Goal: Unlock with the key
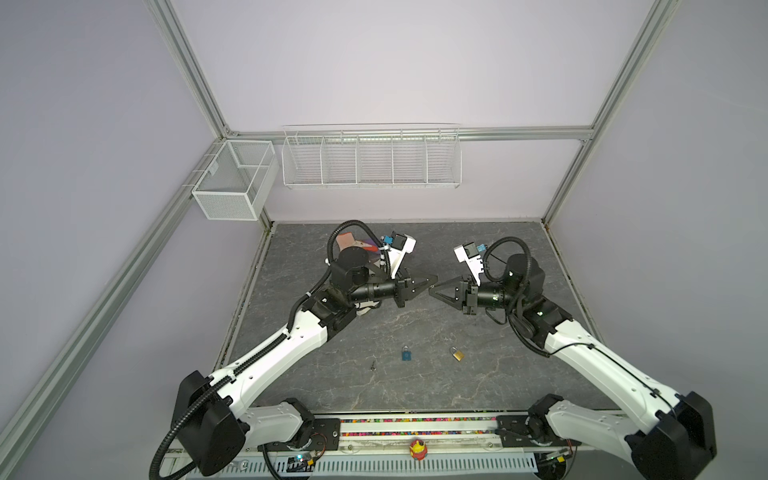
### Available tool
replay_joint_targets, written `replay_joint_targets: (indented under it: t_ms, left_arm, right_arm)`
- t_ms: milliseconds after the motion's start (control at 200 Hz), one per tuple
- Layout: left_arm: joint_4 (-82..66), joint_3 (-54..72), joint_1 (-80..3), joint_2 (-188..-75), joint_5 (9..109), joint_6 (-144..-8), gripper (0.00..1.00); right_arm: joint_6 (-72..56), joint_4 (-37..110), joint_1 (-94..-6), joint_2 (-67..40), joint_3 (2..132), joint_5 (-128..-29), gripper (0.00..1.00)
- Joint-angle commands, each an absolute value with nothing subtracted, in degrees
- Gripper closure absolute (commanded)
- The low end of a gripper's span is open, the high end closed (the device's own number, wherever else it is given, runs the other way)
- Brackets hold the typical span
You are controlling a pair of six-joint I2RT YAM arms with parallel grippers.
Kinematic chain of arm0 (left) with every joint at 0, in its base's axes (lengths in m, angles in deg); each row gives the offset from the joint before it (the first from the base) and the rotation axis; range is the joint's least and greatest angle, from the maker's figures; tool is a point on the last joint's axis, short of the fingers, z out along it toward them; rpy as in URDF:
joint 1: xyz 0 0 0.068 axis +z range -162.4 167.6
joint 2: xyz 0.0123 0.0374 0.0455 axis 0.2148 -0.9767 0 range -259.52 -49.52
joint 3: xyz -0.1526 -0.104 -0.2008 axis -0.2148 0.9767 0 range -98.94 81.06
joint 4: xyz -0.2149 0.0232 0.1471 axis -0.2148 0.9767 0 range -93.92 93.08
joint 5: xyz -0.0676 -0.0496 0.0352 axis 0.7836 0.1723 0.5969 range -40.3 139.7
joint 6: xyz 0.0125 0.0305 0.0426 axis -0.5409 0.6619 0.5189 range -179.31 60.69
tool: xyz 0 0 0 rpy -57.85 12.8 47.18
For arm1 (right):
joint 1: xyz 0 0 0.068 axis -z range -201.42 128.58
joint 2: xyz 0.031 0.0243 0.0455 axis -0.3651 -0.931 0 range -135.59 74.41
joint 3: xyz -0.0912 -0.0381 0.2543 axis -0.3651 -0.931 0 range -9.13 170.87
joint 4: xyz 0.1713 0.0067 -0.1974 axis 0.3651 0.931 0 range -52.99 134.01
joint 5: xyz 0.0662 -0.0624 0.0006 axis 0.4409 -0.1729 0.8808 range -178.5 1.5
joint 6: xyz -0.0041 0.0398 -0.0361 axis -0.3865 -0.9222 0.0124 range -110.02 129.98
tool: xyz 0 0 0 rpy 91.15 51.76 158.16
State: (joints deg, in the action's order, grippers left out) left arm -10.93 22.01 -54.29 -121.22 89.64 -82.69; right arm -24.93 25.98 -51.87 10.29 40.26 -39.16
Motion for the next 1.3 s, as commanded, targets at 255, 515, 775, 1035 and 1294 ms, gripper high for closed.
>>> replay_joint_targets:
  t_ms: [255,515,775,1035,1294]
  left_arm:
    - [-9.81,20.15,-54.23,-121.76,88.55,-80.72,1.00]
    - [-9.26,20.02,-54.24,-120.72,82.52,-84.20,0.49]
    - [-6.82,25.54,-57.11,-118.05,62.71,-100.55,0.42]
    - [3.65,28.81,-69.06,-118.34,46.00,-115.30,0.42]
    - [13.99,26.95,-80.33,-125.54,38.21,-129.01,0.45]
  right_arm:
    - [-22.44,26.95,-51.71,11.82,40.84,-40.17,0.94]
    - [-17.59,39.35,-50.25,12.65,43.91,-44.60,0.94]
    - [-15.21,50.25,-48.36,14.27,43.64,-52.84,0.94]
    - [-14.11,58.99,-46.18,11.97,44.92,-58.50,0.94]
    - [-14.86,58.96,-42.94,10.20,41.69,-60.09,0.94]
